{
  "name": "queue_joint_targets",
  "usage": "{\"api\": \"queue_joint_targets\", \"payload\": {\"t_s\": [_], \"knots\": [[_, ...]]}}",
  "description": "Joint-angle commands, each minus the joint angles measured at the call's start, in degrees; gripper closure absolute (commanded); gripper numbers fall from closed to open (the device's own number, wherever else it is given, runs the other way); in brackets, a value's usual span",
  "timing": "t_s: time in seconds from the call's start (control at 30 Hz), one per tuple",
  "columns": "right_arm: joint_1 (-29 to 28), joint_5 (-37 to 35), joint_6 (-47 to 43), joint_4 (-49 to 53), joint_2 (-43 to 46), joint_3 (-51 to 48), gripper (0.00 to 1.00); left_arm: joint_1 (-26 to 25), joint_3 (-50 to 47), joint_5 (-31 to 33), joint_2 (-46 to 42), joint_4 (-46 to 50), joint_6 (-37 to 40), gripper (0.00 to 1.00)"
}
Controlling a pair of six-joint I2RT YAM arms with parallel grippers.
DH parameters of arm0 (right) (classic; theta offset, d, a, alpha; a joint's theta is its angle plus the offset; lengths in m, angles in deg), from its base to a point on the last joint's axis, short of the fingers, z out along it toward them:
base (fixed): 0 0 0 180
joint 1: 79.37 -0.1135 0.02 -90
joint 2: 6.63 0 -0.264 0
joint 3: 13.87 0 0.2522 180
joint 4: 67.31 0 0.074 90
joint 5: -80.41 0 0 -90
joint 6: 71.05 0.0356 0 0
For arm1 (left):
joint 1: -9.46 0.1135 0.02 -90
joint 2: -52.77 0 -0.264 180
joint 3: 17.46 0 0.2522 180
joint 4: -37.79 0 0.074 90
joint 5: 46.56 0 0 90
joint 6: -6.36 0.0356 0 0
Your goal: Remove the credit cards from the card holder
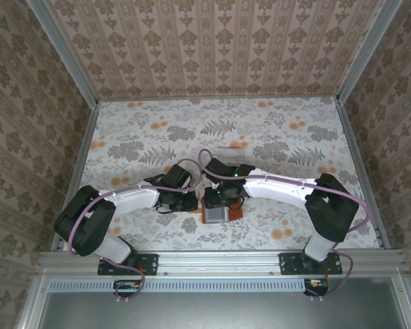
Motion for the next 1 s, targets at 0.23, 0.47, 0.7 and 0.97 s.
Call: {"api": "queue_joint_targets", "payload": {"t_s": [0.23, 0.47, 0.7, 0.97], "knots": [[-0.65, 1.23, 3.81, -3.95, -5.41, -2.23, 0.72, 0.13, -2.42, 0.47, -0.01, 4.28, -0.17, 0.86], [-0.73, -6.59, 2.45, 4.55, -3.55, -1.63, 0.64, 0.48, -3.04, 0.65, -0.29, 4.38, 0.11, 0.86], [-0.91, -12.6, 1.61, 11.26, -1.63, -0.03, 0.54, 0.97, -3.0, 0.4, -0.05, 4.46, 0.47, 0.86], [-1.01, -17.55, 1.48, 16.05, 2.09, -0.04, 0.52, 0.91, -2.24, 0.56, -0.57, 5.65, 0.62, 0.86]]}}
